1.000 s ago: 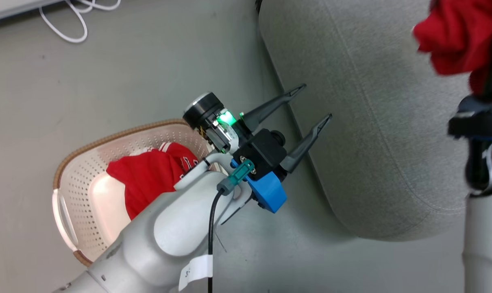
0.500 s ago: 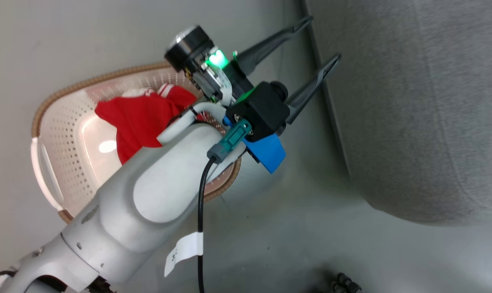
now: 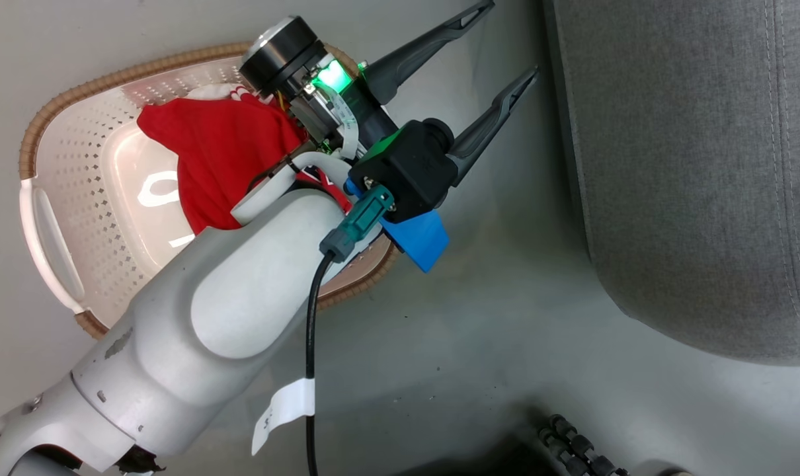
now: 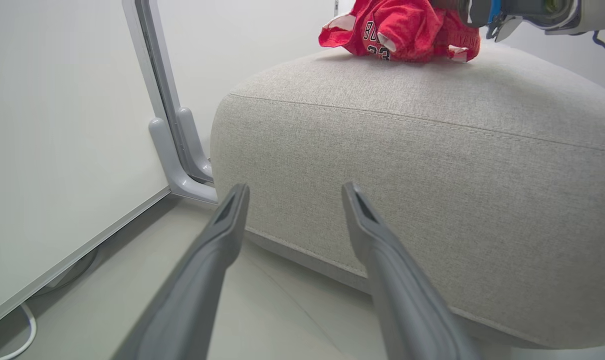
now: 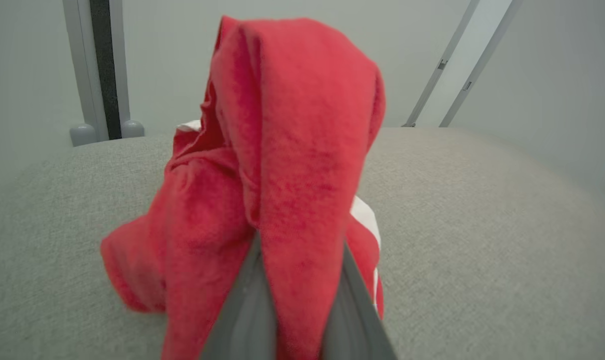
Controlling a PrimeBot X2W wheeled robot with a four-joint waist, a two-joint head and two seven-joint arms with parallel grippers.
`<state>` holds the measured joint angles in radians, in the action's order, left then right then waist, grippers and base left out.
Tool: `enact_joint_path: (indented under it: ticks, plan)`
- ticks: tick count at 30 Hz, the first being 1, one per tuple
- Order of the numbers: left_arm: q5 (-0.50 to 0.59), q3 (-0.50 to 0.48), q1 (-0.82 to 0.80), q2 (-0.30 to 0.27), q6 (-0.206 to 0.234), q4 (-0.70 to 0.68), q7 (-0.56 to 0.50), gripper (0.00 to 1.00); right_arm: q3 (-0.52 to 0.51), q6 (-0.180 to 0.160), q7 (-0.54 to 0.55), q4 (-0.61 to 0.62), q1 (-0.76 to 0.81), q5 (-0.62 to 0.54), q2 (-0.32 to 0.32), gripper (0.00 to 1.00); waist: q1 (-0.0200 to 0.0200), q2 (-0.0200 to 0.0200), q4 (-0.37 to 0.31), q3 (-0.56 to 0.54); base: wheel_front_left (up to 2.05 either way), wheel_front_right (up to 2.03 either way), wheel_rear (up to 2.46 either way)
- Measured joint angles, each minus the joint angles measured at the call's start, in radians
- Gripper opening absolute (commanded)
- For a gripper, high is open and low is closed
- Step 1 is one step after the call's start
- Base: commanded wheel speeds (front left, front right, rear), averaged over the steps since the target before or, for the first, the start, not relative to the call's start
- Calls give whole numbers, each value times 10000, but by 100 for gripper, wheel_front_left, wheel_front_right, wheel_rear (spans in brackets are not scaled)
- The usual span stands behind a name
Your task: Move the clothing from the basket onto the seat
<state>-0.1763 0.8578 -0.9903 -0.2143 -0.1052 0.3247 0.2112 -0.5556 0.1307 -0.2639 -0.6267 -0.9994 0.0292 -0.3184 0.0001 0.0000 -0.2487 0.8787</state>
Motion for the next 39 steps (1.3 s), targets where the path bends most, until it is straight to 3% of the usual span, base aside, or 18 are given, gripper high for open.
enact_joint_path:
  ticks: [4, 5, 6, 7, 11, 24, 32, 39]
  plan:
    - [-61, 27, 27, -35, 19, -33, -29, 100, -56, 0, -2, -330, 163, -75, 249, 0, 0, 0, -4, -63, 0, 0, 0]
    - [-61, 27, 27, -35, 19, -33, -29, 100, -56, 0, -2, -330, 163, -75, 249, 15, 0, 0, -4, -63, 0, 0, 0]
    - [-82, 27, 32, -46, 25, -31, -27, 100, -115, 0, -2, -336, 220, 15, 364, 67, 0, 0, -10, -96, 0, 0, 0]
    - [-94, 38, 54, -52, 35, -21, -27, 100, -92, 0, 0, -307, 362, 155, 495, 100, 0, 0, -26, -188, 0, 0, 0]
    - [-182, 40, 139, -69, 90, 48, 23, 100, 105, 0, -2, -82, 788, 173, 594, 100, -1, 0, -63, -380, 0, 0, 0]
    - [-895, -497, 1052, 163, 558, 571, 477, 100, 1346, 0, 0, 3223, 3624, 378, 1331, 100, -2, 0, -24, -2222, 0, 0, 0]
    - [-1168, -1927, 2154, 140, 1011, 56, 504, 100, 2662, 0, 0, 4533, 4515, 453, 1582, 100, -2, 0, 456, -3498, 0, 0, 0]
    - [-1212, -3432, 3416, 194, 1233, -313, 504, 100, 3992, 0, 0, 4907, 5035, 499, 1799, 100, -2, 0, 1024, -4664, 0, 0, 0]
